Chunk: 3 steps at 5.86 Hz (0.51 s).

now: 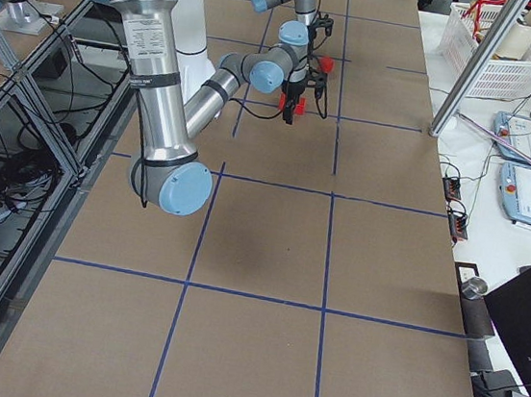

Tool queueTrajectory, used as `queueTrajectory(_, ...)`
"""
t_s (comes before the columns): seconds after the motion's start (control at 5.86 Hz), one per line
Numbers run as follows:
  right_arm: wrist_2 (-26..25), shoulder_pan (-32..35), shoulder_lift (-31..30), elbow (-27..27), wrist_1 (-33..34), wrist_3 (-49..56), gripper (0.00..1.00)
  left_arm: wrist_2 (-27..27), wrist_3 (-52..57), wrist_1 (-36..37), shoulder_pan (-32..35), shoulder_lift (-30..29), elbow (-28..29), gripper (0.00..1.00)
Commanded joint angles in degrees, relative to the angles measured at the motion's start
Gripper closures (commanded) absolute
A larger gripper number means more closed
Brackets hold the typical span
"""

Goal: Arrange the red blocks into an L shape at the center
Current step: 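Open the left gripper and lift it away from the stacked pair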

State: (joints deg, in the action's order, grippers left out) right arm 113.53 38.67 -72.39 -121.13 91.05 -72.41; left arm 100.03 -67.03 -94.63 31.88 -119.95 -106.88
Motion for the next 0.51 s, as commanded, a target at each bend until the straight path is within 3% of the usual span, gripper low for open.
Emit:
queueTrajectory(0.0,-0.06,0.01,-0.12,-0.07,0.0,-0.01,0.0,0.17,0.77,-0.29,3.36,5.49,-0.52,0.0)
queueTrajectory(0.34,-0.07,-0.17,-0.12,-0.16,0.0,-0.88,0.0,1.82,-20.67,-0.56,5.82,7.27,-0.53,0.0)
